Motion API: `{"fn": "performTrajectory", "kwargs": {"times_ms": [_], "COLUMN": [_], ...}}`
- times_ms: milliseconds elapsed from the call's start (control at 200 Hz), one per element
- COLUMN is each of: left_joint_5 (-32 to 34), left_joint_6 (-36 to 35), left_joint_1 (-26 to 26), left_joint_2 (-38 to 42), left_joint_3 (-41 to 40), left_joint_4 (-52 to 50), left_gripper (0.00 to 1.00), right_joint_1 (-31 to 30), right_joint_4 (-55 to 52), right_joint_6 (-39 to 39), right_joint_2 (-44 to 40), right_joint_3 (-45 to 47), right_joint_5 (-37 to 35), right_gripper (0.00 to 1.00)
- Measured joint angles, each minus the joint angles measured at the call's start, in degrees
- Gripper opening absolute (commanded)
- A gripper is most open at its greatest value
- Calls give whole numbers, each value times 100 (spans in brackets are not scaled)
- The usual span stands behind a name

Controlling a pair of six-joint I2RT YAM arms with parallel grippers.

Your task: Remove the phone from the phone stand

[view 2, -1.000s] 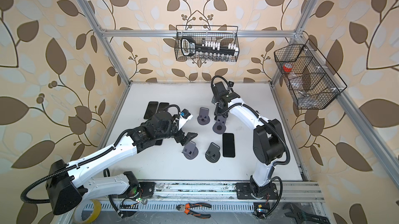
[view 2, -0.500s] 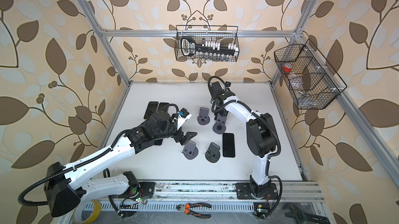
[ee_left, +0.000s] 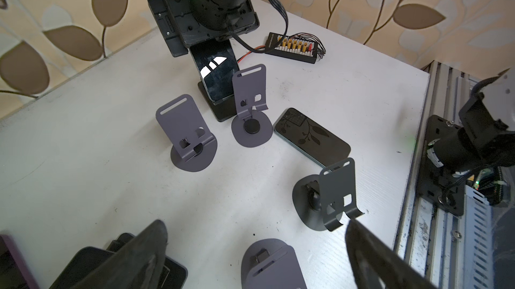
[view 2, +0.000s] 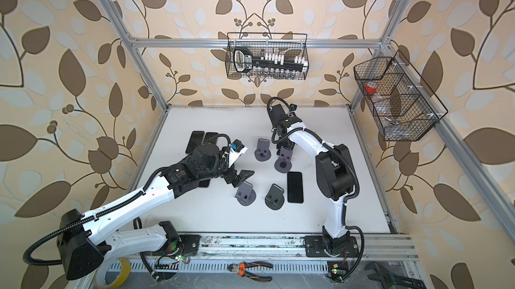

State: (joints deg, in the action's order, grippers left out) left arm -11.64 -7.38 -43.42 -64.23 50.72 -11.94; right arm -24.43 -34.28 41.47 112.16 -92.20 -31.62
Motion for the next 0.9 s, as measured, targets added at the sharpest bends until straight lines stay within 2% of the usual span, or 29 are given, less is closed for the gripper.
{"fn": "performTrajectory", "kwargs": {"times_ms": [900], "left_joint_5": [0], "left_joint_6": [2], "left_joint_1": [0], "left_joint_2": [-44], "left_joint_3": [20], "left_joint_4": [-33], "left_gripper": [99], "right_joint_1": [0], "right_joint_4": [4], "right_joint_6": [-146], "right_joint_2": [59], "right_joint_3": [-37], "right_joint_5": [-122], "right_gripper": [76]}}
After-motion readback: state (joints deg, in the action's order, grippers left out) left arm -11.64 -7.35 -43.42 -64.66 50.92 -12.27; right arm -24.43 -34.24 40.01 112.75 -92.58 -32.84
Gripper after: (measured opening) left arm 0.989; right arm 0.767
